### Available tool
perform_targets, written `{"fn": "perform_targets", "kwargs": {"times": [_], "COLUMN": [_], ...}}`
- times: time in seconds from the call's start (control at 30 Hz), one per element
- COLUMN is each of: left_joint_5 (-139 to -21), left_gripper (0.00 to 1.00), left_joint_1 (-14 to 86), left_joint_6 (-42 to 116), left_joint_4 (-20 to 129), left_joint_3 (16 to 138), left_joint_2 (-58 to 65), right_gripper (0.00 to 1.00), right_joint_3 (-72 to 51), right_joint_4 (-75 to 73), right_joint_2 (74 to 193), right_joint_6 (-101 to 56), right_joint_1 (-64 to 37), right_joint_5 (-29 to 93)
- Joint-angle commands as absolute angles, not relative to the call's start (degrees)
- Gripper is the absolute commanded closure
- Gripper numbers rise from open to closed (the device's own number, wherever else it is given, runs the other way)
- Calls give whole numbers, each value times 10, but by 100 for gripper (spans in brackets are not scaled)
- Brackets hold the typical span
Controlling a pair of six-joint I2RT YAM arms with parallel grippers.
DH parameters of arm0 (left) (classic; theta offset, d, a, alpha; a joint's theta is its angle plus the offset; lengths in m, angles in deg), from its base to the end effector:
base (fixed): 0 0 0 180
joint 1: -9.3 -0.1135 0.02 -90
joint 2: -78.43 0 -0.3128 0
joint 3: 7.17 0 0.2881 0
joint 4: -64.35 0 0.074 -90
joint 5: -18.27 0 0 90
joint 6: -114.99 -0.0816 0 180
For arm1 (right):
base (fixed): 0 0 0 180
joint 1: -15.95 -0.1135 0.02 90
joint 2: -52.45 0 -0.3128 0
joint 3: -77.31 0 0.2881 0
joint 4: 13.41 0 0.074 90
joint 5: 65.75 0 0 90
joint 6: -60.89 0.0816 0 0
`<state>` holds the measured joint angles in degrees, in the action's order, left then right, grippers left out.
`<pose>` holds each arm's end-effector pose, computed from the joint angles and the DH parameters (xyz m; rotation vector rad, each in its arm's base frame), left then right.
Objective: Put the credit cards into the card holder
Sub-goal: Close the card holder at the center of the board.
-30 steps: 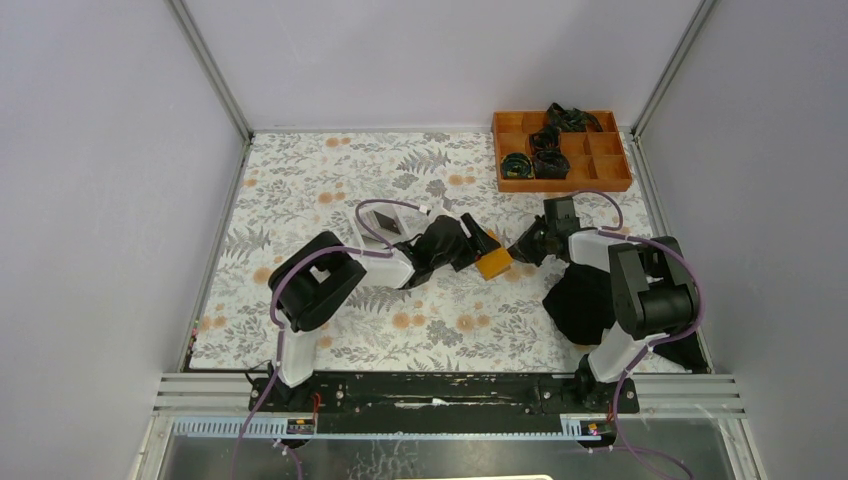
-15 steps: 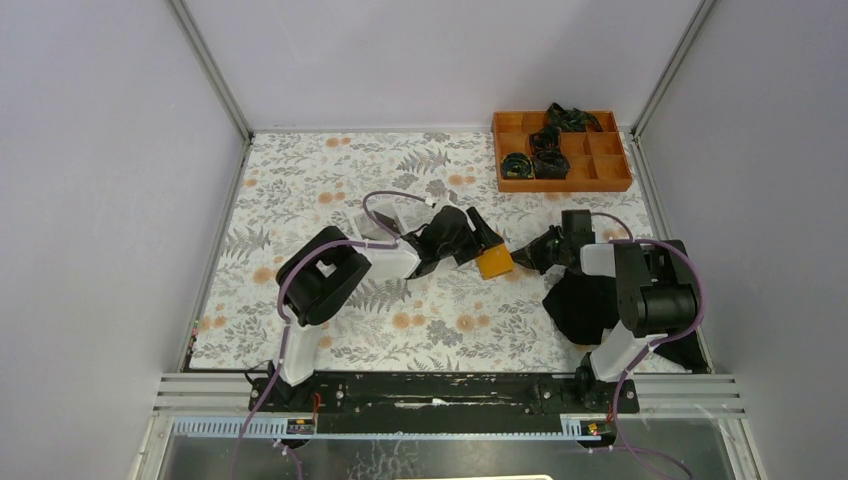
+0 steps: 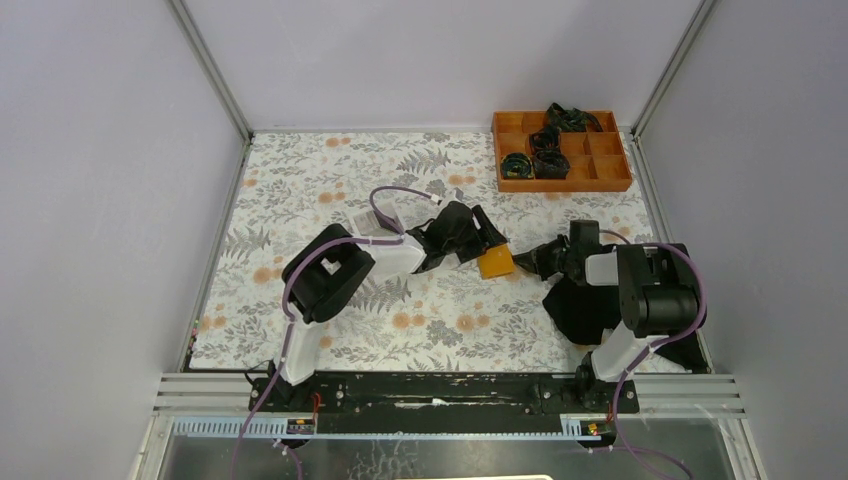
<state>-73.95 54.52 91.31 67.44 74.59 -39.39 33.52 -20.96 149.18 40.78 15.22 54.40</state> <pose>0.3706 -0.3780 0.1359 -0.4123 2.3508 -1.0980 0.3313 0.0452 0.0913 1.2164 2.2615 1.1662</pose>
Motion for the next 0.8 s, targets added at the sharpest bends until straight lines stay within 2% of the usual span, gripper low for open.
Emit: {"fn": "perform_targets", "kwargs": {"times": [0.0, 0.37, 0.77], "left_joint_5": [-744, -745, -750], "left_gripper": [26, 26, 27], "left_joint_1": [541, 542, 542], "left_joint_6": [899, 891, 897], "left_joint_4": [635, 589, 526], "left_joint_3": [761, 778, 821], "left_joint_2": [-412, -421, -451], "right_gripper": [100, 99, 96], "right_joint_3": [365, 415, 412], "right_joint_4": [-272, -351, -313], "right_joint_2": [1460, 1418, 1397], "right_joint_6": [469, 563, 582], "right_joint_1": [168, 185, 186], "right_joint_5": [555, 524, 507]}}
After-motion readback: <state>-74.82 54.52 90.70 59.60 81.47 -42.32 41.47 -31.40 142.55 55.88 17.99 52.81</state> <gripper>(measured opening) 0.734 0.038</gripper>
